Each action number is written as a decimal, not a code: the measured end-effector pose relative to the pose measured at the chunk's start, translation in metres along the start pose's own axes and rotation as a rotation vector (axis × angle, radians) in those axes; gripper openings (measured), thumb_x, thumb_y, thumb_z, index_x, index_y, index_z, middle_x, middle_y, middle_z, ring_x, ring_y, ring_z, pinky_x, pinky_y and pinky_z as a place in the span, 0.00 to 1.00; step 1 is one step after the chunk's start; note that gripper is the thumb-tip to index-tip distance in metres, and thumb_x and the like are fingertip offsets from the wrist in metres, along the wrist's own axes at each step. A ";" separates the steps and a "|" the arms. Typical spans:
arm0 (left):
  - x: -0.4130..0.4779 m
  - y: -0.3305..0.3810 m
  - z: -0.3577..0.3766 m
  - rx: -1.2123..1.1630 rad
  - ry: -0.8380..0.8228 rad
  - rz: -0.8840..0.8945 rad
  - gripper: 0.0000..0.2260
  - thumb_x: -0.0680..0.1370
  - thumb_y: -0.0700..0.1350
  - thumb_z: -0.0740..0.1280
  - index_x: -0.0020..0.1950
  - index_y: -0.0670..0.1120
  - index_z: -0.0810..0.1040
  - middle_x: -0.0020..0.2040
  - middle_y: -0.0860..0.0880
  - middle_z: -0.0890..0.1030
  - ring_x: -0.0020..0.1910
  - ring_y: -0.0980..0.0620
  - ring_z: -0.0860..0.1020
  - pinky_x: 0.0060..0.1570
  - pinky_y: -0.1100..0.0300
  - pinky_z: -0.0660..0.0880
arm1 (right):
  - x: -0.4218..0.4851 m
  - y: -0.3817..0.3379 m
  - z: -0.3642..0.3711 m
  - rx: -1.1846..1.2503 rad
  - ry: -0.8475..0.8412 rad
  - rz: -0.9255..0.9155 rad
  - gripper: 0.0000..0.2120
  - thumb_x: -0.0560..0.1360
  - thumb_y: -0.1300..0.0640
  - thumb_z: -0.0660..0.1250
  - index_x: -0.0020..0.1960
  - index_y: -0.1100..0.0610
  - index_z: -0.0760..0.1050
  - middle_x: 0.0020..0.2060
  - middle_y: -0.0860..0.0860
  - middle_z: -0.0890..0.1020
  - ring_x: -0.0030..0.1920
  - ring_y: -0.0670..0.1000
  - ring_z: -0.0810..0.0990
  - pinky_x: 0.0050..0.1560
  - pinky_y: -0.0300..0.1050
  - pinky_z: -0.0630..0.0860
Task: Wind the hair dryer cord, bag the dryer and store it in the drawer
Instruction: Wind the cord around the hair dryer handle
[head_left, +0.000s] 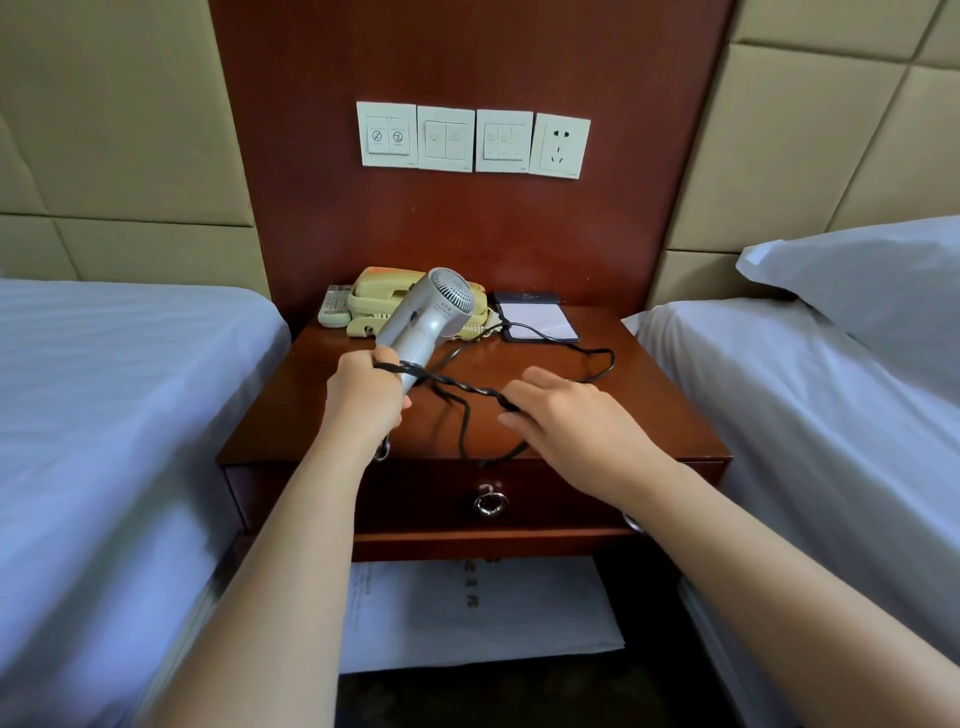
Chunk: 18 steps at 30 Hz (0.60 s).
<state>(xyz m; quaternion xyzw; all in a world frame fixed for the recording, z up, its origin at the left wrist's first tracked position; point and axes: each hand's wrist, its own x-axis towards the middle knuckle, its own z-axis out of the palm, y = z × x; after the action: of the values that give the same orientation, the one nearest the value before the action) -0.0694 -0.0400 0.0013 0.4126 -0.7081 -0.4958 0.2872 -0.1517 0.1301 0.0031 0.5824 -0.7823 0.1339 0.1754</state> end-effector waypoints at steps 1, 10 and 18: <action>0.001 -0.001 0.000 0.005 0.004 0.000 0.13 0.81 0.47 0.52 0.55 0.44 0.73 0.33 0.44 0.76 0.27 0.50 0.71 0.27 0.60 0.66 | 0.000 -0.002 -0.001 0.003 0.041 0.033 0.10 0.79 0.52 0.59 0.49 0.58 0.72 0.41 0.48 0.68 0.38 0.58 0.77 0.26 0.42 0.59; 0.005 0.000 -0.006 0.014 0.021 -0.027 0.11 0.81 0.45 0.51 0.53 0.43 0.71 0.34 0.43 0.77 0.27 0.49 0.72 0.28 0.59 0.66 | -0.004 -0.017 -0.010 -0.132 0.247 -0.067 0.15 0.74 0.49 0.57 0.37 0.58 0.74 0.28 0.49 0.75 0.25 0.52 0.73 0.22 0.41 0.64; 0.008 -0.004 -0.017 -0.051 0.062 -0.123 0.09 0.81 0.47 0.53 0.52 0.45 0.70 0.32 0.43 0.75 0.26 0.49 0.70 0.26 0.60 0.65 | -0.002 -0.007 -0.010 0.575 0.046 0.187 0.10 0.78 0.55 0.62 0.38 0.54 0.75 0.26 0.42 0.73 0.30 0.41 0.72 0.33 0.32 0.66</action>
<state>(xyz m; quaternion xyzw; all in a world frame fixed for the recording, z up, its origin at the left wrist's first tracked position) -0.0588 -0.0557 0.0036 0.4630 -0.6594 -0.5174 0.2883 -0.1433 0.1343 0.0113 0.5304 -0.7583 0.3789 0.0081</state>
